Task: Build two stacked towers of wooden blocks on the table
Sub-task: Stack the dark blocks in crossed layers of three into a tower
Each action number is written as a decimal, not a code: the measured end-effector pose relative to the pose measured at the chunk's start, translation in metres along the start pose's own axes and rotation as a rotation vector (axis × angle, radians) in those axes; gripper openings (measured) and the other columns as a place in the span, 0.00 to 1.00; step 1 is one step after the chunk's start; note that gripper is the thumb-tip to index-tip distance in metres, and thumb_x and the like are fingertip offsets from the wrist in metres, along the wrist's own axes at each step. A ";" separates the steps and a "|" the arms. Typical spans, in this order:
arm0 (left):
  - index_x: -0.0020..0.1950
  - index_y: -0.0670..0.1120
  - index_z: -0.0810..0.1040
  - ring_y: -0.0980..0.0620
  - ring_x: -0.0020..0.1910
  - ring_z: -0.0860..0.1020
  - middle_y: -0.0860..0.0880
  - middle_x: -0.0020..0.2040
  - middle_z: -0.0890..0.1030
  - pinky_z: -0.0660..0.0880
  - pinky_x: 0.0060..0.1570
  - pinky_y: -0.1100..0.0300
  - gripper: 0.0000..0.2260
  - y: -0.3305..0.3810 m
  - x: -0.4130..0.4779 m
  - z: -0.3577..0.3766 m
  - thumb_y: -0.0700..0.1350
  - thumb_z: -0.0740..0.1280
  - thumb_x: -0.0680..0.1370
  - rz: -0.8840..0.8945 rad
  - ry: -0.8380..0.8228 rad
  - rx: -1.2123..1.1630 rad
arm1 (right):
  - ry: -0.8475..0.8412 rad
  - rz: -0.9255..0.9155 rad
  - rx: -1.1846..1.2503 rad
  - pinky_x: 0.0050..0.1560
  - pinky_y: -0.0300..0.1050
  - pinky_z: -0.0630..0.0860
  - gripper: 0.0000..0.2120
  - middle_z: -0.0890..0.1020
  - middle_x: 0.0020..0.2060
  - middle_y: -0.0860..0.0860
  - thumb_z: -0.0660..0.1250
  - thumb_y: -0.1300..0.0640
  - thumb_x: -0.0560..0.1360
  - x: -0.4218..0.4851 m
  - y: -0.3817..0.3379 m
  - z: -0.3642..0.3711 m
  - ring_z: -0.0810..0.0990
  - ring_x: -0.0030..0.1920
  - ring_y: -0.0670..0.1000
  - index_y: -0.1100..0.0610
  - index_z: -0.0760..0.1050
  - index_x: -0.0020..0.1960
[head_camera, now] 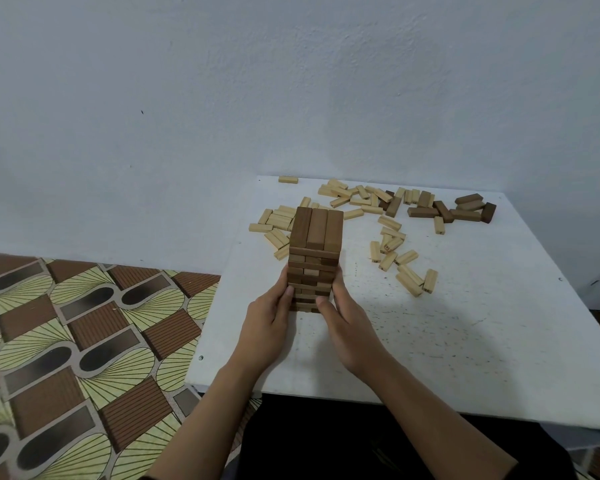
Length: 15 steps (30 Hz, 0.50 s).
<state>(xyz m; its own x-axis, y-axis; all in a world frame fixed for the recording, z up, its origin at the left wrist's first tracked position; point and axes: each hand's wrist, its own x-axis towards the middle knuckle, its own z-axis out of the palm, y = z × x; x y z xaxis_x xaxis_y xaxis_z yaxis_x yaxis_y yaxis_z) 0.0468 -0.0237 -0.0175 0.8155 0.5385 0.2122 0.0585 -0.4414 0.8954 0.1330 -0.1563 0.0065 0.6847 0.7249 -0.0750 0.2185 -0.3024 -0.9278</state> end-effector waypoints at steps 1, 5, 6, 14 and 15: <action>0.76 0.47 0.70 0.66 0.63 0.76 0.60 0.64 0.80 0.71 0.63 0.70 0.18 0.000 0.000 0.000 0.43 0.56 0.87 -0.001 -0.003 -0.001 | 0.000 0.000 -0.002 0.57 0.27 0.64 0.28 0.72 0.71 0.42 0.52 0.51 0.86 0.000 0.000 0.000 0.71 0.62 0.34 0.42 0.44 0.82; 0.77 0.48 0.70 0.64 0.64 0.76 0.58 0.65 0.80 0.71 0.63 0.69 0.18 0.000 0.000 -0.001 0.43 0.56 0.87 0.002 -0.011 -0.007 | 0.001 0.004 -0.012 0.55 0.24 0.64 0.28 0.72 0.70 0.41 0.52 0.51 0.86 0.000 0.000 -0.001 0.70 0.61 0.28 0.41 0.45 0.82; 0.77 0.48 0.70 0.64 0.64 0.76 0.57 0.65 0.80 0.71 0.64 0.68 0.18 0.000 0.000 -0.001 0.43 0.56 0.87 0.001 -0.015 -0.010 | 0.002 0.004 -0.013 0.54 0.23 0.64 0.28 0.72 0.70 0.41 0.52 0.51 0.86 0.000 0.000 -0.001 0.70 0.60 0.28 0.41 0.45 0.82; 0.79 0.48 0.66 0.62 0.71 0.71 0.56 0.72 0.75 0.66 0.70 0.67 0.21 -0.001 0.000 -0.005 0.37 0.55 0.86 0.008 -0.048 -0.066 | 0.003 0.001 0.000 0.55 0.22 0.63 0.27 0.69 0.73 0.40 0.52 0.52 0.86 -0.003 0.000 -0.003 0.70 0.63 0.32 0.40 0.45 0.81; 0.79 0.49 0.66 0.62 0.72 0.70 0.56 0.73 0.74 0.65 0.71 0.67 0.22 -0.001 0.000 -0.005 0.36 0.54 0.86 0.005 -0.052 -0.070 | 0.007 -0.001 0.007 0.54 0.20 0.63 0.27 0.68 0.72 0.39 0.52 0.52 0.86 -0.004 -0.001 -0.004 0.69 0.62 0.29 0.40 0.45 0.81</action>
<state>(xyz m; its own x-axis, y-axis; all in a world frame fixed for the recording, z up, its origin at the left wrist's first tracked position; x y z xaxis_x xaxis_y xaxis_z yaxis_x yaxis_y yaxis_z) 0.0433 -0.0196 -0.0166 0.8446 0.4974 0.1982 0.0151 -0.3921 0.9198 0.1327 -0.1614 0.0088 0.6896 0.7207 -0.0719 0.2143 -0.2978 -0.9303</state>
